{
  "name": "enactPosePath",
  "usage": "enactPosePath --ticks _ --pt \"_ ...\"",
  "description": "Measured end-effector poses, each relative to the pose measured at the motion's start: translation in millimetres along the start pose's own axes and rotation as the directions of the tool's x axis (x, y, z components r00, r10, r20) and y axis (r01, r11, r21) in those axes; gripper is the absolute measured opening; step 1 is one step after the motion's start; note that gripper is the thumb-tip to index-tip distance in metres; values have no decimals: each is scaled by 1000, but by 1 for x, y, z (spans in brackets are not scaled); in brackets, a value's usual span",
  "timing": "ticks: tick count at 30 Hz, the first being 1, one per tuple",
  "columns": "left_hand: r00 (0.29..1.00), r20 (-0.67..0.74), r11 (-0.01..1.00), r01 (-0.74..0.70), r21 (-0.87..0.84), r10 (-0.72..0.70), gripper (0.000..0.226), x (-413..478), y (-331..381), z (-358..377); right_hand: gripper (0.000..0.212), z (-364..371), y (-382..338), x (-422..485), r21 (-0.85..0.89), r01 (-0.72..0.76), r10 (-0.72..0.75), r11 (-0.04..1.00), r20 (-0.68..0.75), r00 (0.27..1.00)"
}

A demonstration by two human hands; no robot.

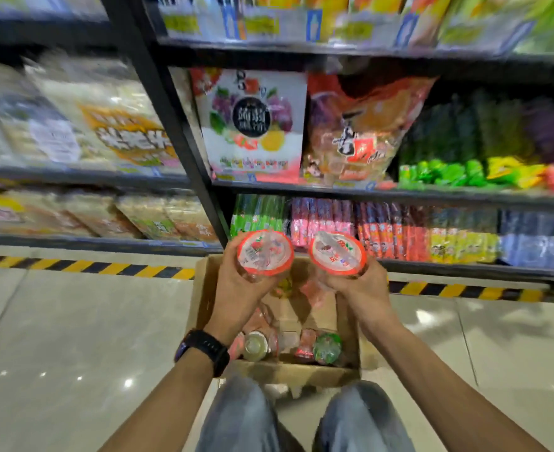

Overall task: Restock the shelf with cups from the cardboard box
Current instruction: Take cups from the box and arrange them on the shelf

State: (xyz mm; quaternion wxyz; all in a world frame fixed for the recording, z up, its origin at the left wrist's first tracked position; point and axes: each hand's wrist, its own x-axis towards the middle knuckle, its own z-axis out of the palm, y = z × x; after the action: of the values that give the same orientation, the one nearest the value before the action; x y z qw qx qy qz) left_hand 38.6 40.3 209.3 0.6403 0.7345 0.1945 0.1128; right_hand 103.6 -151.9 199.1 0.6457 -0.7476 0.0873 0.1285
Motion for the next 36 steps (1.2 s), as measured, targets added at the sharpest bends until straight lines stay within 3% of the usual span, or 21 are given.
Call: enactPosePath --ticks 7,12,16,28,36 --pt "999 21 996 -42 -78 44 71 -46 212 -38 57 -36 -212 -91 20 77 -76 997 -42 996" --pt "998 18 990 -57 -129 59 71 -61 339 -55 46 -46 -342 -137 48 183 -179 982 -86 980" --pt "988 28 982 -148 -117 153 71 -49 417 -68 47 -51 -426 -155 34 286 -280 958 -126 952" --pt "875 21 875 -481 -51 483 63 -27 568 -82 45 -77 -556 -183 60 513 -491 856 -215 844" --pt "807 5 806 -590 -40 591 62 -12 659 -52 51 -122 -630 -182 66 613 -588 787 -220 778"
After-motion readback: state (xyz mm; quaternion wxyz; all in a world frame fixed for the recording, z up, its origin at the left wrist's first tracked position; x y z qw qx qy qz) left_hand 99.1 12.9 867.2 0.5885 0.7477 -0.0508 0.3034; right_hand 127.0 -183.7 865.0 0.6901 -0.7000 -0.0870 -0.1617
